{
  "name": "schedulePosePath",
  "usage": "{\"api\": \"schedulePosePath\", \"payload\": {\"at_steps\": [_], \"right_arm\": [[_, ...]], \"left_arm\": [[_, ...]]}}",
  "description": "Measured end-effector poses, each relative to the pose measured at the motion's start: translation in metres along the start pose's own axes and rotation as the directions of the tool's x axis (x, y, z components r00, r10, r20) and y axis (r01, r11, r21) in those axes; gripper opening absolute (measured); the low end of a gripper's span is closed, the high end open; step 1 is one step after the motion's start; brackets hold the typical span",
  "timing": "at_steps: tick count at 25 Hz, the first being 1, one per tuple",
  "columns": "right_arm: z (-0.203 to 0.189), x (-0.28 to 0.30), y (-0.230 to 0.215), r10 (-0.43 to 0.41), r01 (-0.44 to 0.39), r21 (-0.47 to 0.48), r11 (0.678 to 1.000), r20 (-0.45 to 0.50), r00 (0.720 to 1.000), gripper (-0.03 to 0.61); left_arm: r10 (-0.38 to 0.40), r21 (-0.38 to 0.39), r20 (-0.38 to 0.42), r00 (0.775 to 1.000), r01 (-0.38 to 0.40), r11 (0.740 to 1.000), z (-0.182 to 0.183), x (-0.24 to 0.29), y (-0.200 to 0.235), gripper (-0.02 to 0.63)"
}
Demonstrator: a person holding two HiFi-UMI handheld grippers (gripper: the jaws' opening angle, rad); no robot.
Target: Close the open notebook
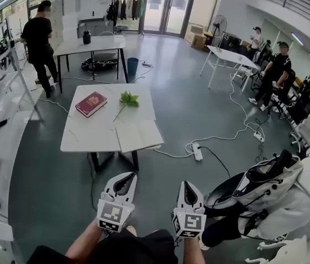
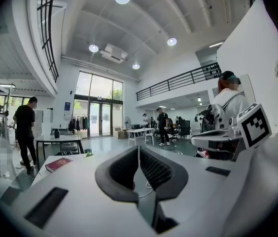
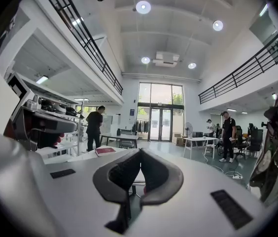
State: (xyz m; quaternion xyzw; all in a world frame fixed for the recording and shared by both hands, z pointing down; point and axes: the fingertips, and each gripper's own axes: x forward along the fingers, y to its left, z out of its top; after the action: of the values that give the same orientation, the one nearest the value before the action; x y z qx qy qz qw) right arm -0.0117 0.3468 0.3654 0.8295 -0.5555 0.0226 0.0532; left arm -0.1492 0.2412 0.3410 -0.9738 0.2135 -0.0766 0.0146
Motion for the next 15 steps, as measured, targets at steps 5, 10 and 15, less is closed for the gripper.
{"api": "schedulePosePath", "payload": {"at_steps": [5,10,15], "right_arm": [[0.001,0.019,0.005,0.020,-0.020,-0.008,1.000,0.000,1.000,0.012],[0.006,0.048,0.006,0.046,-0.046,-0.011,0.999,0.006,0.999,0.014],[0.008,0.093,-0.010,0.080,-0.079,-0.018,0.997,0.007,0.997,0.012]], "left_arm": [[0.019,-0.001,0.001,1.000,-0.019,1.000,-0.003,0.005,0.015,0.031],[0.037,-0.002,0.000,0.999,-0.037,0.999,0.000,0.024,0.029,0.031],[0.062,0.002,0.000,0.998,-0.062,0.998,0.004,0.063,0.044,0.031]]}}
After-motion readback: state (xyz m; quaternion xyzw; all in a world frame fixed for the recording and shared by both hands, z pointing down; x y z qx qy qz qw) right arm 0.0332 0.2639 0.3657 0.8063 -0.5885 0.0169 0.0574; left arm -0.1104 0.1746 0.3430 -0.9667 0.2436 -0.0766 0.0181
